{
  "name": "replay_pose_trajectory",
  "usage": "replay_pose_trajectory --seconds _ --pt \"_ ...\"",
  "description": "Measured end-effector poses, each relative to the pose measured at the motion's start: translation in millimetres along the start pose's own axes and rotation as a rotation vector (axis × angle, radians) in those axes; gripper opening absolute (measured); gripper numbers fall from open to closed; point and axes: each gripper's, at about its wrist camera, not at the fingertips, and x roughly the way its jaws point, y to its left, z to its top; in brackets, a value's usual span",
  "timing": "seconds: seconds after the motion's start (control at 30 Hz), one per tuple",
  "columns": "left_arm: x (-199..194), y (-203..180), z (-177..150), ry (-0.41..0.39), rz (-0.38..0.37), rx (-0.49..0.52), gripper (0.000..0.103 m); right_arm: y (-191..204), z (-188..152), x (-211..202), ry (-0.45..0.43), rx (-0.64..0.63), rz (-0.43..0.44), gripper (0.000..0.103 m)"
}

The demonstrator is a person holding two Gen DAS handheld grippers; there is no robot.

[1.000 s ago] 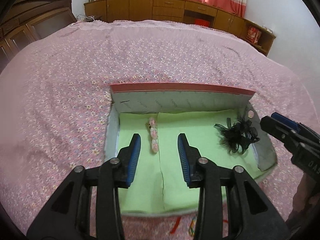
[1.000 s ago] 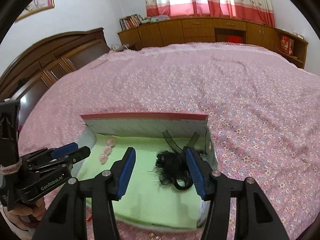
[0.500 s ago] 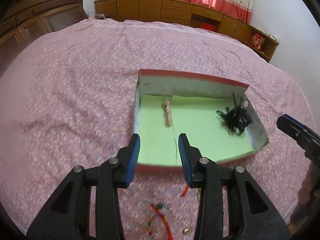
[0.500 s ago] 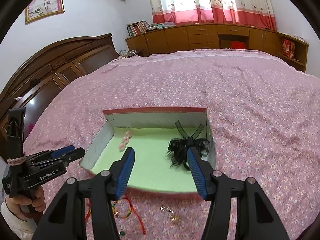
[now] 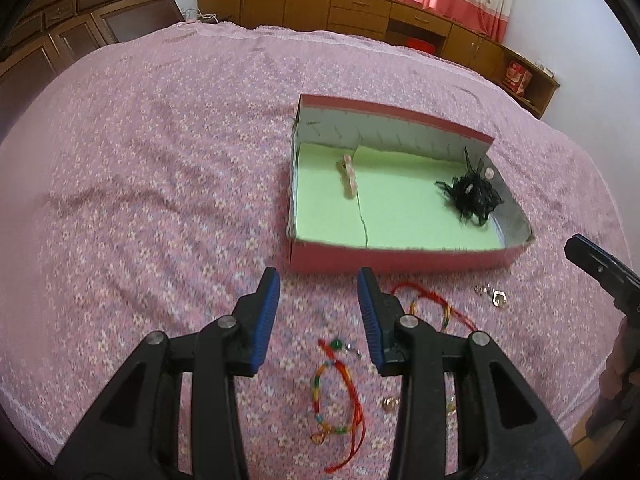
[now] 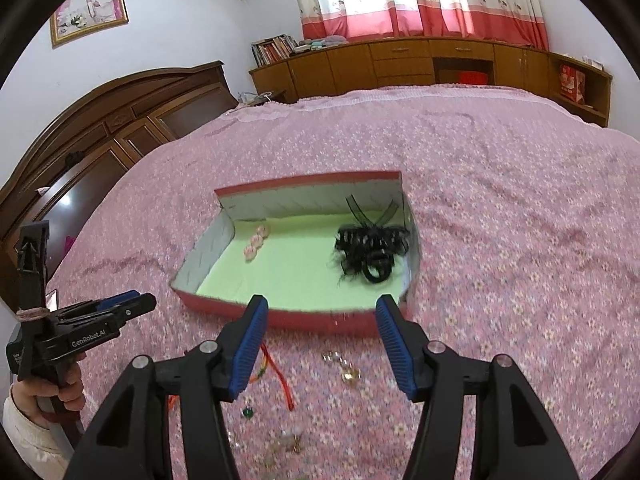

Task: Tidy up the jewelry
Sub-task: 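Withdraw both tools from the box toward the remaining jewelry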

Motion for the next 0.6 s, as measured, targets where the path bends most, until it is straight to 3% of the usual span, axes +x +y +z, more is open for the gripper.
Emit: replay_pose_trajectory --seconds 0.6 --pt "11 7 -44 0.077 -0.024 -0.010 0.033 -13 -45 19 0.093 0.049 -0.029 0.060"
